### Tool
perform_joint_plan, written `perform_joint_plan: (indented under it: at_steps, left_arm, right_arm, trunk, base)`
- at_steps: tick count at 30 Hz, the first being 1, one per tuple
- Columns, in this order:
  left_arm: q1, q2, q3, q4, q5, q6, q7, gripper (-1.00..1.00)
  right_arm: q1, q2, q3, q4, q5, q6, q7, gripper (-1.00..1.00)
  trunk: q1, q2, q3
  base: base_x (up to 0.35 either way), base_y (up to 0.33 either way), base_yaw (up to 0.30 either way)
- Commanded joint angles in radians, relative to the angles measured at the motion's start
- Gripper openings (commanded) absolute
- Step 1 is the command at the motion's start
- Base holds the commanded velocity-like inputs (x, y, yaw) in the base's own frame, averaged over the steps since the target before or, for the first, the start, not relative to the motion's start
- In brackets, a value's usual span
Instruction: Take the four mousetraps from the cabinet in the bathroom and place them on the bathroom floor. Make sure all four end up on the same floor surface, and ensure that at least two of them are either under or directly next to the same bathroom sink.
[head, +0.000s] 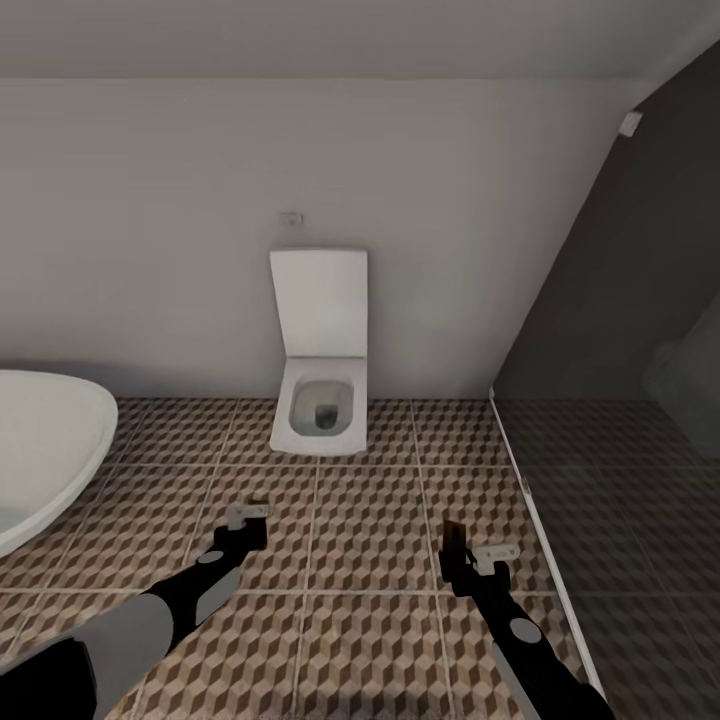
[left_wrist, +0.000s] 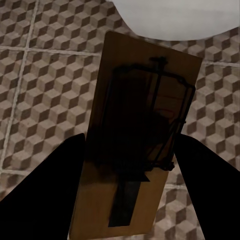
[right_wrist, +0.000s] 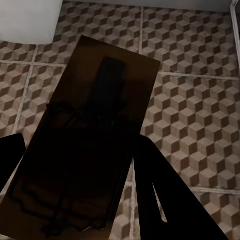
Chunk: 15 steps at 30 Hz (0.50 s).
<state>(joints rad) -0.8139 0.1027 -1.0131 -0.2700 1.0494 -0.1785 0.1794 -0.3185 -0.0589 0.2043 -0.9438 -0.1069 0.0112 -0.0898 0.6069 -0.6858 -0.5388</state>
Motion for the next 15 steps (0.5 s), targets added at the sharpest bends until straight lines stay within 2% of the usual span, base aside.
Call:
perform_joint_plan:
  at_steps: [1, 9, 15]
  left_arm:
    - [-0.001, 0.000, -0.009, -0.002, 0.006, -0.002, 0.008, -1.00]
    - [-0.001, -0.001, -0.009, -0.005, 0.005, -0.006, 0.008, -1.00]
    - [-0.001, -0.003, -0.011, -0.008, 0.003, -0.038, 0.008, -1.00]
  right_arm:
    - [-0.001, -0.001, 0.006, -0.001, -0.011, 0.001, -0.011, -1.00]
    - [-0.001, -0.001, 0.007, -0.001, -0.011, 0.001, -0.011, -1.00]
    - [-0.001, -0.001, 0.007, -0.001, -0.011, 0.001, -0.010, -1.00]
  trunk:
    - [0.004, -0.008, -0.006]
    - [0.035, -0.064, -0.043]
    - [0.058, -0.106, -0.071]
  base:
    - [0.000, 0.000, 0.000]
    - [0.000, 0.000, 0.000]
    - [0.000, 0.000, 0.000]
